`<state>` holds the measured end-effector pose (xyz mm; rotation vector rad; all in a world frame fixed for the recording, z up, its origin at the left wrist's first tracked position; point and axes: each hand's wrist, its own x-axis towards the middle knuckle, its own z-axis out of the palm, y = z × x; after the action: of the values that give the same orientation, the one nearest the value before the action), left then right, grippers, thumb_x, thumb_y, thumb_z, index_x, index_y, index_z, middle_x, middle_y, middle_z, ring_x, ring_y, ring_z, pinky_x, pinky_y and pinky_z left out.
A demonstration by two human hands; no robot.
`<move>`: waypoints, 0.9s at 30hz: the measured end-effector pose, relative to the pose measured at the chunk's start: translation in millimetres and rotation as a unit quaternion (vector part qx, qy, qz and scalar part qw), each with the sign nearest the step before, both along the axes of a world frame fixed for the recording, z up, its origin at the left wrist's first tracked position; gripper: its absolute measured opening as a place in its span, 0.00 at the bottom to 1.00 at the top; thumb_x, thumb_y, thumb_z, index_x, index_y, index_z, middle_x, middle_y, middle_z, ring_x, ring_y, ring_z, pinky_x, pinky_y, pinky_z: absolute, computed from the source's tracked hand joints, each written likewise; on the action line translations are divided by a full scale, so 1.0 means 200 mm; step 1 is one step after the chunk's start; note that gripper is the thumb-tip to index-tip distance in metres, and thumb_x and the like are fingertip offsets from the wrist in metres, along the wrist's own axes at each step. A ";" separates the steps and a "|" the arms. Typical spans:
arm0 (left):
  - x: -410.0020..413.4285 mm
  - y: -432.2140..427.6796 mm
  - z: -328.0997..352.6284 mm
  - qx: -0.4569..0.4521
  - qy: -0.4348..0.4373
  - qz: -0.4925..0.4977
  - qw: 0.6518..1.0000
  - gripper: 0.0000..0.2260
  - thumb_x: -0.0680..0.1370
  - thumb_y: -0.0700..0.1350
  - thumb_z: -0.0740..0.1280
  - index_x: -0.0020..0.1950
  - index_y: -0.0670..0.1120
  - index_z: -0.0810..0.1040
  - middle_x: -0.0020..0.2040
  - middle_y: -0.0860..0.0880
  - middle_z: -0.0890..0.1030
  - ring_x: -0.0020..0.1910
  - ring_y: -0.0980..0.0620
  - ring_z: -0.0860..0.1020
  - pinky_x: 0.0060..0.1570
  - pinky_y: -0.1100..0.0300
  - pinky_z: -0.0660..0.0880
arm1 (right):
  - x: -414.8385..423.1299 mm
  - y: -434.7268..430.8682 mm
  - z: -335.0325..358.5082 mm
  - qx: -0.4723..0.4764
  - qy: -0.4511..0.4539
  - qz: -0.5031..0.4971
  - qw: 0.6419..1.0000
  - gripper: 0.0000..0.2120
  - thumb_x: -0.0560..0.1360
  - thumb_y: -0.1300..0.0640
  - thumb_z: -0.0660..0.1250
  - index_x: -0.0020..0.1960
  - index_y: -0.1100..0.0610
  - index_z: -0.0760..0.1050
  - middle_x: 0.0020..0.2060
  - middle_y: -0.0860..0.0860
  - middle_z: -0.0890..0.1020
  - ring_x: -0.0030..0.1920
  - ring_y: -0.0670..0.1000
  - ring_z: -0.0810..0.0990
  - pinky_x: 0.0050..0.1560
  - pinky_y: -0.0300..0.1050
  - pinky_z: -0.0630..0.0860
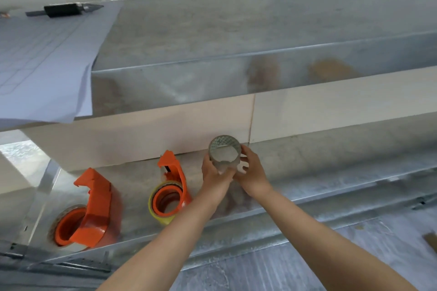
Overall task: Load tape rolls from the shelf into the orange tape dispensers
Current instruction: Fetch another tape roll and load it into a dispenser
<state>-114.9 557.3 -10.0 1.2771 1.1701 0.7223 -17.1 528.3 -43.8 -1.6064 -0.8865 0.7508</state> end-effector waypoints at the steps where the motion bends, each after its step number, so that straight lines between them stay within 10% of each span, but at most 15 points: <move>1: 0.03 -0.02 0.01 0.013 0.000 -0.006 1.000 0.29 0.73 0.42 0.70 0.71 0.46 0.61 0.58 0.54 0.68 0.57 0.58 0.68 0.53 0.63 0.68 | 0.02 -0.02 0.01 0.003 0.005 -0.017 1.000 0.24 0.67 0.66 0.72 0.54 0.43 0.70 0.52 0.47 0.77 0.55 0.50 0.77 0.53 0.43 0.77; 4: 0.12 -0.07 0.03 0.034 -0.003 -0.035 0.999 0.28 0.72 0.39 0.71 0.69 0.44 0.64 0.55 0.55 0.67 0.56 0.59 0.67 0.54 0.64 0.66 | 0.08 -0.12 0.02 -0.001 0.014 -0.079 0.997 0.23 0.68 0.65 0.71 0.61 0.53 0.71 0.57 0.55 0.77 0.56 0.54 0.78 0.57 0.52 0.78; 10: 0.26 -0.22 0.00 0.063 0.011 -0.150 0.987 0.29 0.72 0.38 0.71 0.70 0.43 0.63 0.58 0.52 0.67 0.59 0.55 0.68 0.58 0.64 0.65 | 0.18 -0.37 0.02 -0.004 -0.013 -0.176 0.984 0.28 0.68 0.60 0.72 0.66 0.56 0.69 0.58 0.53 0.76 0.53 0.44 0.77 0.46 0.25 0.74; 15: 0.37 -0.38 -0.04 0.093 -0.005 -0.243 0.965 0.27 0.73 0.35 0.69 0.70 0.41 0.65 0.62 0.49 0.69 0.62 0.52 0.70 0.61 0.61 0.67 | 0.23 -0.64 0.02 -0.003 0.001 -0.264 0.965 0.30 0.68 0.63 0.72 0.68 0.57 0.67 0.63 0.57 0.73 0.60 0.52 0.75 0.58 0.47 0.76; 27: 0.72 -0.74 -0.10 0.119 0.026 -0.354 0.927 0.28 0.75 0.46 0.70 0.73 0.46 0.65 0.61 0.42 0.75 0.58 0.48 0.76 0.63 0.56 0.71 | 0.49 -1.18 0.02 -0.003 -0.019 -0.382 0.924 0.32 0.65 0.56 0.77 0.66 0.50 0.69 0.59 0.51 0.71 0.59 0.48 0.75 0.64 0.53 0.74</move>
<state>29.7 409.4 -29.3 1.7895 0.5867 0.2900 80.1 293.3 -39.9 -1.7888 -0.2212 0.1646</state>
